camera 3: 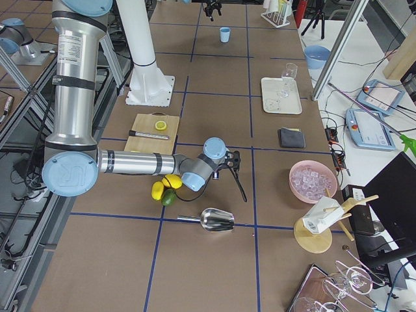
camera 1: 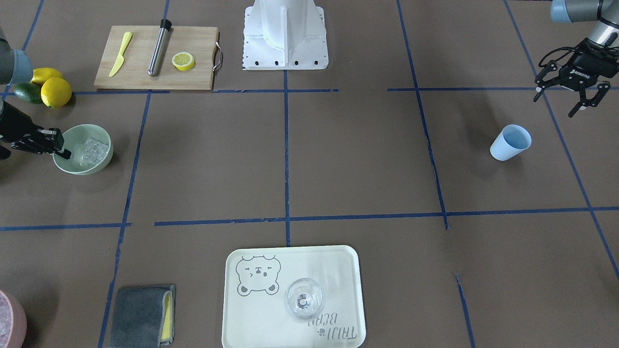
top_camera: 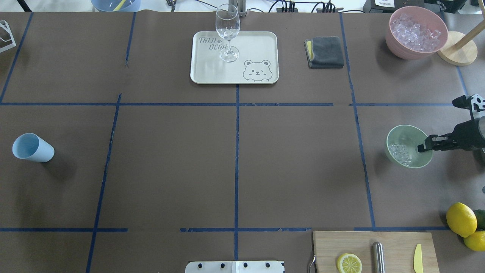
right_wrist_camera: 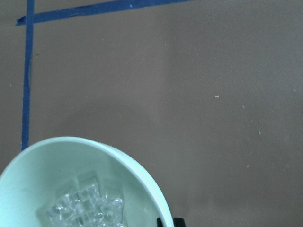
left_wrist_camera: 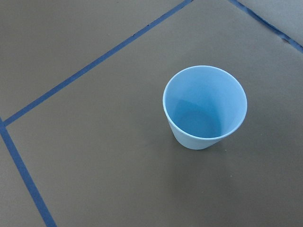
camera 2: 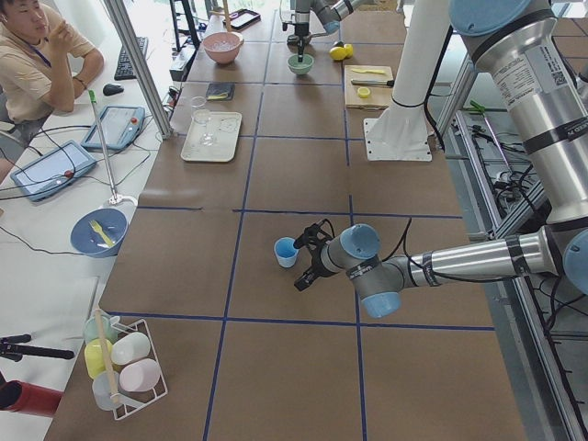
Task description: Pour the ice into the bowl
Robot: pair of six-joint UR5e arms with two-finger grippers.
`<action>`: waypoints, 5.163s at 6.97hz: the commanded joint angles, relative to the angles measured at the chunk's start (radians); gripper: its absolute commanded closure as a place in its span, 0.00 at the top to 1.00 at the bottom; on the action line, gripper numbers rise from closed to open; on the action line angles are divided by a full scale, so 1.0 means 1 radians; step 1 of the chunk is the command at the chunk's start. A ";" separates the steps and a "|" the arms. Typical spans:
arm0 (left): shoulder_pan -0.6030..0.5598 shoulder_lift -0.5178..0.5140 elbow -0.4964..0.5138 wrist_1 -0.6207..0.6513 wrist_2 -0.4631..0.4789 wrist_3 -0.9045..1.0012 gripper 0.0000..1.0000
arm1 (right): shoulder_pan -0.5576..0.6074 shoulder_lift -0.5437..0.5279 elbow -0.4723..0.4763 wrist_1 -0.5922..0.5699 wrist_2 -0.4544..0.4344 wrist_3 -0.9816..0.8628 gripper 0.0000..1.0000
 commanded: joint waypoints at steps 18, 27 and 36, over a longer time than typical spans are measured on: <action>-0.741 -0.573 -0.115 1.512 -0.284 0.574 1.00 | 0.595 0.091 0.242 -1.200 0.054 -1.194 1.00; -0.691 -0.409 -0.089 1.372 -0.405 0.586 1.00 | 0.531 0.074 0.239 -1.212 0.046 -1.119 1.00; -0.665 -0.366 -0.049 1.350 -0.399 0.580 1.00 | 0.494 0.087 0.239 -1.173 0.037 -1.121 1.00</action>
